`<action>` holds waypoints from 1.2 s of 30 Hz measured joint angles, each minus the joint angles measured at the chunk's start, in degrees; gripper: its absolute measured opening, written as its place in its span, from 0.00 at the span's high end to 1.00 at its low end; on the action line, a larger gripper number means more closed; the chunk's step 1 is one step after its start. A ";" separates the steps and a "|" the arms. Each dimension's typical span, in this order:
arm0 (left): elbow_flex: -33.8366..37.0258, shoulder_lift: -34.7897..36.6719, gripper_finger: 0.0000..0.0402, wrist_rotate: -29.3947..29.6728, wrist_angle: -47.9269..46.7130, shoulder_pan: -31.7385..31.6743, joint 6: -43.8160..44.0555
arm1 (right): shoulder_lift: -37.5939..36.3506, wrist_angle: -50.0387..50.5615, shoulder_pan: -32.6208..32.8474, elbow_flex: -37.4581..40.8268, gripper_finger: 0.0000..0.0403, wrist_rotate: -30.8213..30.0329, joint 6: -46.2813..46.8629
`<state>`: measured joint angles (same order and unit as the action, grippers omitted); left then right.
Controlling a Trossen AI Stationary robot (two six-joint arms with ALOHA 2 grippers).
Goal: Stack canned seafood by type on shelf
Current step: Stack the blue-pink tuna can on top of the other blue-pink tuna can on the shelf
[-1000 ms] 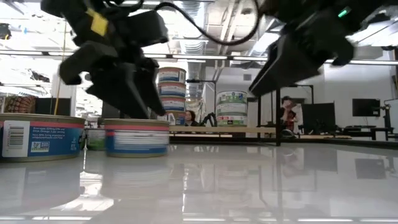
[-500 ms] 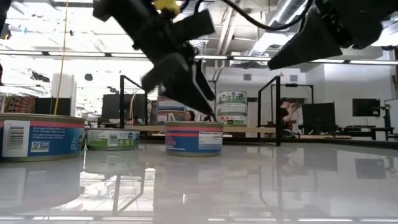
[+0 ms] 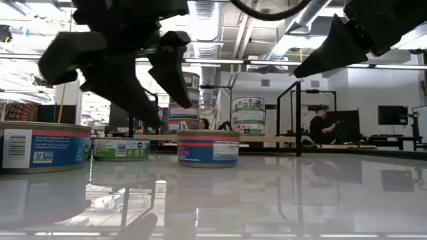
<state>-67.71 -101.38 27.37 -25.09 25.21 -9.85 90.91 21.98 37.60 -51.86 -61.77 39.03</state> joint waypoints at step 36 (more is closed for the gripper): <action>8.29 3.50 0.53 4.06 23.02 -5.09 -12.72 | 0.33 -1.00 0.31 0.00 0.35 0.08 0.16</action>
<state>-59.43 -97.89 31.43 -2.06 20.12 -22.57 91.24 20.98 37.91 -51.86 -61.69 39.19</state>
